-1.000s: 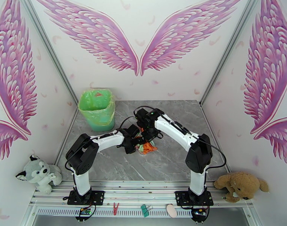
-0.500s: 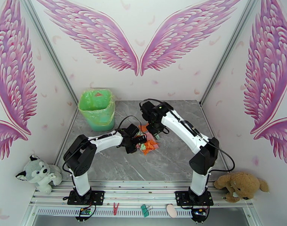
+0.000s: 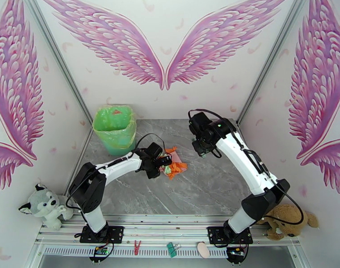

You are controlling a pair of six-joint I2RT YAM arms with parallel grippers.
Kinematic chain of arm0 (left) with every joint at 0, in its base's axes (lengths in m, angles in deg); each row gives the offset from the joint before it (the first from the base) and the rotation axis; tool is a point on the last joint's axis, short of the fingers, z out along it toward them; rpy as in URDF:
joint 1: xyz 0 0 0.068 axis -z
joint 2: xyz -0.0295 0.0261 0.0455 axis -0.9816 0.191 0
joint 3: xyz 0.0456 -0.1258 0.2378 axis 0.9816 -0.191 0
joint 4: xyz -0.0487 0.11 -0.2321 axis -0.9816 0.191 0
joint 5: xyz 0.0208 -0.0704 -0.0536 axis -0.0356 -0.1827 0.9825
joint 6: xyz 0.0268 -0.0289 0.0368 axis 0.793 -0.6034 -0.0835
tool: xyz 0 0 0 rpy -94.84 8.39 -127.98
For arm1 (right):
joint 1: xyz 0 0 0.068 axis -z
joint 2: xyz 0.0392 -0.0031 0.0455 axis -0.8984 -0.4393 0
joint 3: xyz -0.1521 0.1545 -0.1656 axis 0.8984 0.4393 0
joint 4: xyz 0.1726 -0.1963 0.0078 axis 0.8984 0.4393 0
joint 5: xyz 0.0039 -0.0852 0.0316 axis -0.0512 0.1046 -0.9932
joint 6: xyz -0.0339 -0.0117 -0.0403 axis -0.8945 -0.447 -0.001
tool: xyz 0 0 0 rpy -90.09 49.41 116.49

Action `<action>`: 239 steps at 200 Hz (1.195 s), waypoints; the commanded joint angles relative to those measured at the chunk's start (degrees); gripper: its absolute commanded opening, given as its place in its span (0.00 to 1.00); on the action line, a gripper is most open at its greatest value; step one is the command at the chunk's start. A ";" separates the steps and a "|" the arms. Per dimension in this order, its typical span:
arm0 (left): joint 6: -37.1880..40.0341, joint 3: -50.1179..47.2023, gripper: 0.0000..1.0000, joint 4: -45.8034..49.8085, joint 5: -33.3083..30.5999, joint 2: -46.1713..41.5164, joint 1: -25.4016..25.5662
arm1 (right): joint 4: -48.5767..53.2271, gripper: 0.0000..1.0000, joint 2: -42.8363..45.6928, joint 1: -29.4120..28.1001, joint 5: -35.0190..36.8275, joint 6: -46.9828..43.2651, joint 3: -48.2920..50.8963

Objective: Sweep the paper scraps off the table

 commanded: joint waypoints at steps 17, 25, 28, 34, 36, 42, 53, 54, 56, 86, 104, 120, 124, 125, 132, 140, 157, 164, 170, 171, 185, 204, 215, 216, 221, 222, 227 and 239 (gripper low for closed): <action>-1.98 9.60 0.00 11.29 -4.11 -6.28 -3.20 | -5.37 0.00 4.85 1.38 -1.13 -0.27 8.58; -2.24 11.50 0.00 13.36 -4.45 -6.95 -4.23 | -6.05 0.00 5.73 1.54 -1.38 -0.17 10.42; -2.32 12.18 0.00 13.92 -4.52 -7.16 -4.65 | -6.32 0.00 6.09 1.62 -1.56 -0.12 11.08; -2.28 13.41 0.00 15.11 -4.41 -7.78 -5.39 | -6.93 0.00 6.78 1.71 -1.73 -0.04 12.42; -2.27 13.80 0.00 15.57 -4.36 -7.95 -5.61 | -7.17 0.00 7.05 1.73 -1.81 0.06 12.88; -2.20 15.12 0.00 16.75 -3.90 -8.46 -6.56 | -7.81 0.00 7.68 1.95 -2.05 0.17 14.13; -1.97 17.67 0.00 19.33 -3.58 -8.90 -8.04 | -8.84 0.00 8.68 2.30 -2.68 0.26 16.33; -1.94 17.94 0.00 19.56 -3.57 -8.90 -8.21 | -8.94 0.00 8.80 2.37 -2.74 0.27 16.51; -1.92 18.47 0.00 20.16 -3.72 -8.91 -8.47 | -9.12 0.00 8.88 2.38 -2.88 0.33 16.87; -2.31 26.35 0.00 28.10 -4.11 -7.76 -13.25 | -11.02 0.00 10.20 2.48 -4.55 0.76 20.42; -2.45 31.63 0.00 32.54 -3.00 -6.41 -16.17 | -11.58 0.00 10.34 2.48 -6.28 0.96 21.00; -2.46 36.59 0.00 36.06 -4.02 -4.97 -18.29 | -11.67 0.00 10.27 2.42 -6.93 0.81 21.02; -2.37 38.05 0.00 37.10 -4.09 -4.57 -18.94 | -11.61 0.00 10.32 2.44 -7.02 0.77 21.00; -2.36 38.37 0.00 37.37 -4.13 -4.45 -19.11 | -11.60 0.00 10.33 2.44 -7.07 0.79 21.00; -2.21 40.71 0.00 39.19 -4.30 -3.56 -20.34 | -11.59 0.00 10.26 2.37 -7.24 0.71 21.06; -2.29 42.72 0.00 40.27 -4.95 -2.89 -21.60 | -11.56 0.00 10.29 2.35 -7.53 0.71 21.04; -2.34 44.80 0.00 40.91 -6.54 -2.22 -23.84 | -11.81 0.00 10.45 2.18 -8.31 0.87 21.48; -2.39 45.78 0.00 41.42 -7.62 -1.73 -24.88 | -11.94 0.00 10.57 2.09 -8.53 0.95 21.77; -2.52 46.48 0.00 41.70 -8.61 -1.20 -25.90 | -12.00 0.00 10.60 2.00 -8.68 0.97 22.00; -2.57 46.62 0.00 41.74 -8.68 -1.10 -26.10 | -12.01 0.00 10.60 1.96 -8.73 0.97 22.07; -3.19 49.07 0.00 42.24 -10.65 0.35 -28.99 | -12.11 0.00 10.63 1.65 -8.96 0.95 22.64; -4.70 52.93 0.00 42.67 -15.57 2.96 -32.01 | -12.04 0.00 10.65 0.87 -9.00 0.87 22.85; -5.03 54.22 0.00 42.22 -18.97 4.08 -33.37 | -11.99 0.00 10.71 0.27 -8.97 0.95 22.76; -5.06 54.32 0.00 42.17 -19.31 4.18 -33.49 | -11.97 0.00 10.70 0.25 -8.96 0.96 22.81; -4.79 54.84 0.00 41.99 -20.59 4.68 -34.10 | -12.02 0.00 10.70 -0.08 -9.00 0.92 22.80; -4.76 54.94 0.00 41.97 -20.95 4.74 -34.29 | -12.02 0.00 10.69 -0.09 -8.98 0.90 22.83; -4.62 55.30 0.00 41.51 -22.58 5.18 -34.94 | -11.95 0.00 10.77 -0.40 -8.96 1.02 22.91; -4.18 56.52 0.00 40.78 -25.60 6.22 -36.89 | -12.14 0.00 10.94 -0.85 -9.05 1.36 23.36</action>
